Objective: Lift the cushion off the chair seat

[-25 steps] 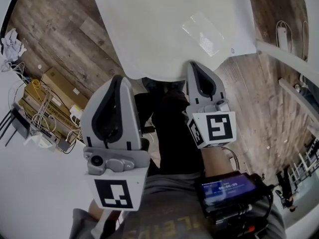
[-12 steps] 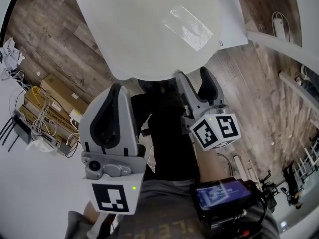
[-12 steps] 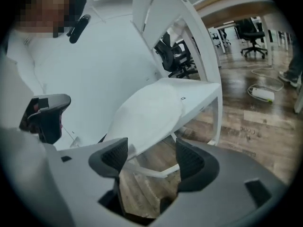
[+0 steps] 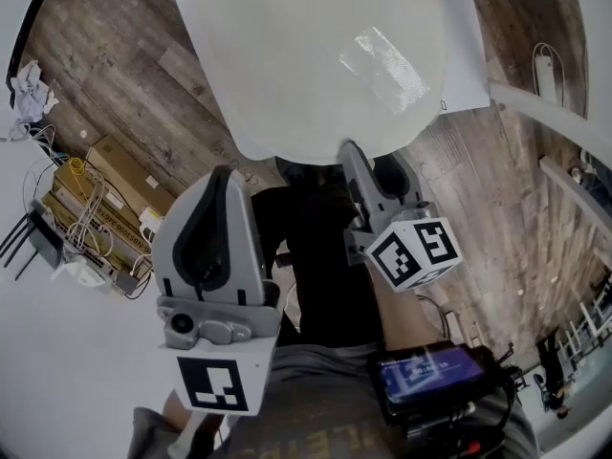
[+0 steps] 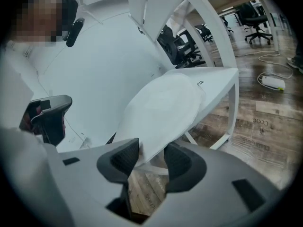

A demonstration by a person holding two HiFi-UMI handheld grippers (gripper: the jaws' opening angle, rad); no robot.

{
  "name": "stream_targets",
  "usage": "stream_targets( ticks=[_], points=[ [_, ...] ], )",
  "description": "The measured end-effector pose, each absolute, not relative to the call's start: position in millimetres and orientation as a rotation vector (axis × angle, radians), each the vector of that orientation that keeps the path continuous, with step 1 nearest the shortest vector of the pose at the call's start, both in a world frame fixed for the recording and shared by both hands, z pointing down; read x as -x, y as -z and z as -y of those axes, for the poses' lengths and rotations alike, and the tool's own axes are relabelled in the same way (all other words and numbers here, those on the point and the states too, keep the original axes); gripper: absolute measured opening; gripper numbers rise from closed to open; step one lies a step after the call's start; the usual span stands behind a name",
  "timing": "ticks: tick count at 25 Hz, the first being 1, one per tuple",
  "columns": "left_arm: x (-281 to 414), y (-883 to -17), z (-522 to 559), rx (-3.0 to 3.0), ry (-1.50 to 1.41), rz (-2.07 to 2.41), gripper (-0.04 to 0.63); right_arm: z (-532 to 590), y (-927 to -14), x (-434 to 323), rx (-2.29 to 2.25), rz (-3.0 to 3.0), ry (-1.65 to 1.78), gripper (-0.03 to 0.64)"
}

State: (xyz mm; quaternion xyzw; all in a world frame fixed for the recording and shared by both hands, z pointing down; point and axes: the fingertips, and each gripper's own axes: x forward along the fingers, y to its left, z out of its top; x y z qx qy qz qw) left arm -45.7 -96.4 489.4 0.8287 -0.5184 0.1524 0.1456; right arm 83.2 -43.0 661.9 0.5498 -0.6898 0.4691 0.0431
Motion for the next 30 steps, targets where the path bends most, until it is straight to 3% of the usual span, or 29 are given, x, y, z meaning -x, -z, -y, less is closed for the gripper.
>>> stream_targets(
  ticks=[9, 30],
  points=[
    [55.5, -451.6, 101.5, -2.384, -0.394, 1.553, 0.006, 55.2, -622.6, -74.3, -1.598, 2.170, -1.237, 0.067],
    [120.4, -311.0, 117.4, -2.308, -0.204, 1.911, 0.006, 182.0, -451.8, -17.8, -1.449, 2.517, -0.756, 0.026]
  ],
)
